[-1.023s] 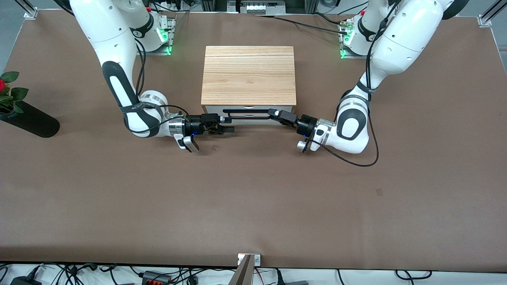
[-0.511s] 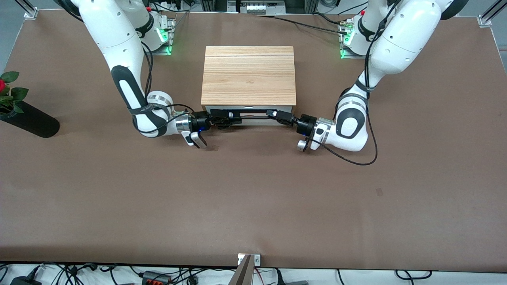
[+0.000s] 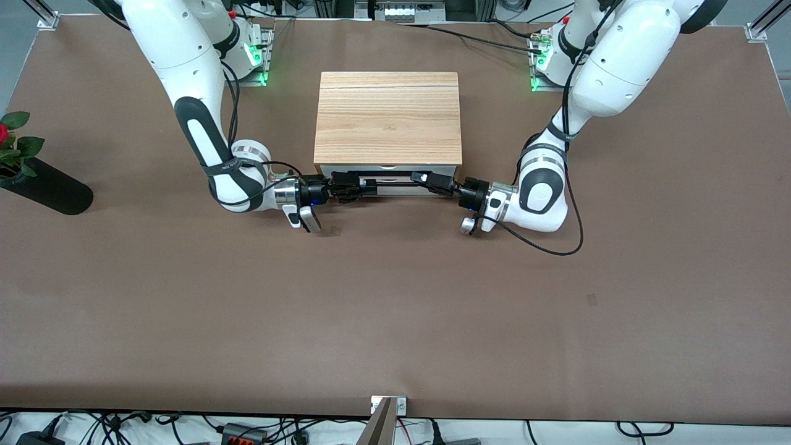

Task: Pull top drawer with both arms simultaneously
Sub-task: 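Close the left gripper and the right gripper on the black handle, then pull the handle outward with both grippers to slide the drawer open, then open the right gripper and draw it back while the left gripper releases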

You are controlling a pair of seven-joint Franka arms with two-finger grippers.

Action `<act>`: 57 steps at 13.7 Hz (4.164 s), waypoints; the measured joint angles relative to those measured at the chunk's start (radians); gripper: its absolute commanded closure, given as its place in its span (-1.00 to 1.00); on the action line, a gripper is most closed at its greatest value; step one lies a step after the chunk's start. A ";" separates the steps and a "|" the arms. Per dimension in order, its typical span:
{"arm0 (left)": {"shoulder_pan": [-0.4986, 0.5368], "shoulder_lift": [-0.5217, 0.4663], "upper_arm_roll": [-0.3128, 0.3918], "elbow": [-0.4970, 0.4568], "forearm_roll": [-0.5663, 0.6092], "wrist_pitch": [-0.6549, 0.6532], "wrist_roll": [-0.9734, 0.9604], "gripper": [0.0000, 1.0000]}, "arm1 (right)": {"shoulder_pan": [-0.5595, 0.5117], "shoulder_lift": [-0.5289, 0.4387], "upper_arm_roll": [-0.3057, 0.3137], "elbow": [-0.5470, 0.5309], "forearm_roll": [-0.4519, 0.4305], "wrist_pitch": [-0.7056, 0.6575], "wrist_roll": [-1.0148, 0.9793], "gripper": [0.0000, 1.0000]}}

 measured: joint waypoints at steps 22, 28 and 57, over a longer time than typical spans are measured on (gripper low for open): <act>-0.013 0.003 0.001 0.009 -0.040 0.004 0.042 0.62 | -0.001 -0.052 -0.002 -0.006 -0.065 0.053 0.070 1.00; -0.014 0.014 0.010 0.053 -0.041 0.020 0.037 0.62 | -0.001 -0.032 -0.009 0.051 -0.070 0.073 0.092 1.00; -0.012 0.087 0.033 0.316 0.008 0.069 -0.051 -1.00 | -0.017 0.166 -0.067 0.428 -0.186 0.292 0.276 -1.00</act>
